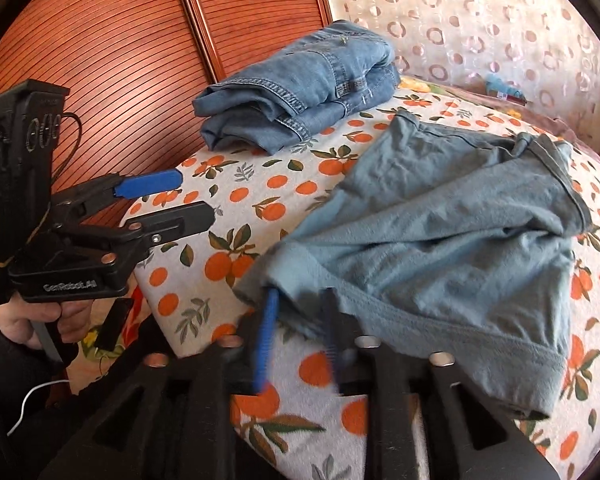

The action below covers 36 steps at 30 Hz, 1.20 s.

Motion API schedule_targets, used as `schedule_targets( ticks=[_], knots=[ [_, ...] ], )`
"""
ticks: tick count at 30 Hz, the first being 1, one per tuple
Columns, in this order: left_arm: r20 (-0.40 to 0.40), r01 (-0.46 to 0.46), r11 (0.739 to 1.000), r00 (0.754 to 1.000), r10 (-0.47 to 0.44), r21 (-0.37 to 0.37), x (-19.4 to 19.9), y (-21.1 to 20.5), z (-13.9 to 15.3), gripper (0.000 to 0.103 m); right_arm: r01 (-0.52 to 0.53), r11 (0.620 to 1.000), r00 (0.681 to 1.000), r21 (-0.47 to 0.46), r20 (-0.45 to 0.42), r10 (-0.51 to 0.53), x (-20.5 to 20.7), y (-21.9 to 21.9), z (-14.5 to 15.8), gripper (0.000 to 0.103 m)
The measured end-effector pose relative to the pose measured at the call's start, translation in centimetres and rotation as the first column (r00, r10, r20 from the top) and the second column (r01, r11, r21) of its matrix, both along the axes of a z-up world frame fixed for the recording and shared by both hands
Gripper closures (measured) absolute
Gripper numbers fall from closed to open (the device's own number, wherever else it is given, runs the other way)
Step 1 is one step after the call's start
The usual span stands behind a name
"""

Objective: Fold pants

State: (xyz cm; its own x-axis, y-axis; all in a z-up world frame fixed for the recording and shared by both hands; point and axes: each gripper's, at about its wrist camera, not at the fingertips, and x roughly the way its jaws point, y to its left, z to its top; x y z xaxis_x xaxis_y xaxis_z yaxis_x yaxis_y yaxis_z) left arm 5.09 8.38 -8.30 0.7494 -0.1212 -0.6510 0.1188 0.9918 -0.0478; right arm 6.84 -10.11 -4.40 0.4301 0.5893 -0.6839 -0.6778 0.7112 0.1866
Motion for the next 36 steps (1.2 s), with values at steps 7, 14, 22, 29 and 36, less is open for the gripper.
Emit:
schedule_targets(
  ticks=[7,14,22,29,36],
  knots=[
    [0.010,0.051,0.999,0.999,-0.051,0.006,0.3,-2.1,0.6,0.026,0.051,0.999,0.998,0.009,0.037,-0.052,-1.6,-3.5,1.0,0.070],
    [0.031,0.112,0.994,0.993,-0.112,-0.002,0.7,-4.3,1.2,0.026,0.201,0.979,0.974,0.026,0.099,-0.203,-0.8,-8.2,2.5,0.069],
    [0.003,0.136,0.991,0.991,-0.136,0.002,1.3,-5.2,0.0,0.026,0.327,0.945,0.933,0.004,0.160,-0.323,2.8,-10.8,3.1,0.069],
    [-0.040,0.118,0.993,0.992,-0.118,0.012,1.7,-4.9,-1.4,0.026,0.362,0.932,0.926,-0.013,0.121,-0.358,7.2,-10.4,2.2,0.068],
    [-0.054,0.109,0.994,0.993,-0.109,-0.004,1.9,-4.7,-2.1,0.026,0.365,0.931,0.930,-0.013,0.041,-0.365,10.7,-10.1,1.4,0.068]
  ],
)
